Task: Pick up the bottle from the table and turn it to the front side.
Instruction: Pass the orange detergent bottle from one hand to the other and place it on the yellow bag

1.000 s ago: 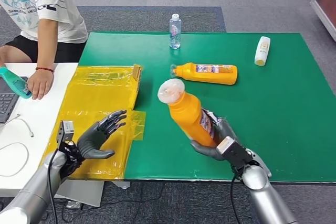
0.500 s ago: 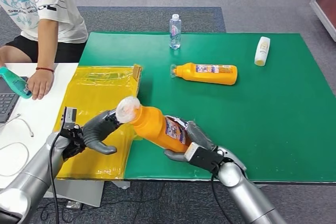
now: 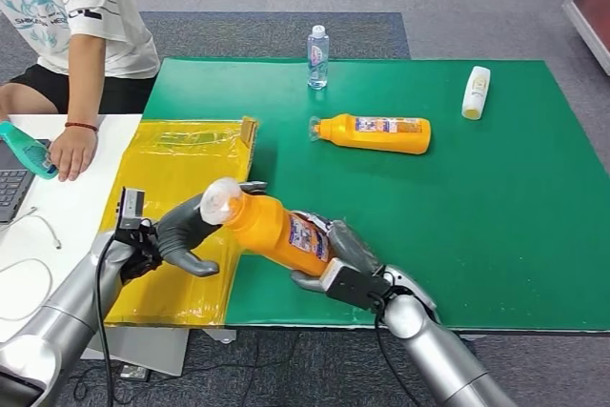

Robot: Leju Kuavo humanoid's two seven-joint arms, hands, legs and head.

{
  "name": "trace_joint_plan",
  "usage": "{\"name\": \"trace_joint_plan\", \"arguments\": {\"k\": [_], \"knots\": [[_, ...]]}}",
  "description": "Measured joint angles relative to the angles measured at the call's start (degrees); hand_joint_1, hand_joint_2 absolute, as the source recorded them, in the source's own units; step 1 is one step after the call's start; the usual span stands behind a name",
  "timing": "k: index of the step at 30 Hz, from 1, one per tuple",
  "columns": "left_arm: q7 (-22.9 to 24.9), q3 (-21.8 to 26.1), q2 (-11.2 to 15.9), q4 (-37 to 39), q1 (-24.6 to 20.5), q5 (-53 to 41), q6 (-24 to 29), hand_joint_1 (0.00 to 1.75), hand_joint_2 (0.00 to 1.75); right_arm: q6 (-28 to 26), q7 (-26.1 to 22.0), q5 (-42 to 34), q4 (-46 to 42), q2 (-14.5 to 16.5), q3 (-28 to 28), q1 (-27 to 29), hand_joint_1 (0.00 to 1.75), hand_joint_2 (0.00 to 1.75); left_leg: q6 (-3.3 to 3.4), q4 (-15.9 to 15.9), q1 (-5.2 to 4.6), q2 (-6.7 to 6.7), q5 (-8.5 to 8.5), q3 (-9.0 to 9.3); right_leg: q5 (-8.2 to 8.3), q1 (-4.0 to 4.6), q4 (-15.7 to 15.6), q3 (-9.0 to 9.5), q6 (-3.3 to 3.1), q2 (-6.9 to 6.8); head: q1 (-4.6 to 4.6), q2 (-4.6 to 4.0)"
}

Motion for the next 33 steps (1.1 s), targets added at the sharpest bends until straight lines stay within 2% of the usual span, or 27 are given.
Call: {"name": "trace_joint_plan", "arguments": {"k": [7,13,20,28,33], "knots": [[0.00,-0.01,-0.72,-0.01,0.00,0.49,0.26,0.00,1.75,-3.33,2.27,1.61,-0.01,0.93,0.03,-0.05,1.75,1.75,0.00,0.00,0.00,0.00,0.00,0.00,0.00,0.00,0.00,0.00,0.00,0.00,0.01,0.00],[0.00,0.23,-1.40,-0.01,-0.02,0.75,0.43,0.00,1.75,-3.94,2.64,1.61,-0.25,1.61,0.03,0.00,1.75,1.75,0.00,0.00,0.00,0.00,0.00,0.00,0.00,0.00,0.00,-0.01,0.00,0.00,0.00,0.00],[-0.01,1.11,-2.61,0.00,0.10,0.66,0.84,0.00,1.75,-1.93,2.66,0.66,-1.30,2.17,0.11,0.60,1.75,1.75,0.00,0.00,0.00,0.00,0.00,-0.01,0.00,0.00,0.00,-0.01,0.00,0.00,0.01,0.00],[0.00,2.49,-5.06,0.81,0.31,-1.23,5.81,0.00,1.75,1.38,2.78,-1.60,-2.66,2.56,1.33,1.33,1.75,1.75,0.00,0.00,0.00,0.00,0.00,-0.03,0.00,0.00,0.00,0.00,0.00,-0.01,0.01,0.00],[-0.02,2.74,-5.98,1.40,0.57,-1.06,6.10,0.00,1.75,1.92,2.84,-1.88,-2.80,2.63,1.72,1.48,1.75,1.75,0.00,0.00,0.00,0.00,0.00,-0.03,0.00,0.00,0.00,-0.01,0.00,0.00,0.01,0.00]]}}
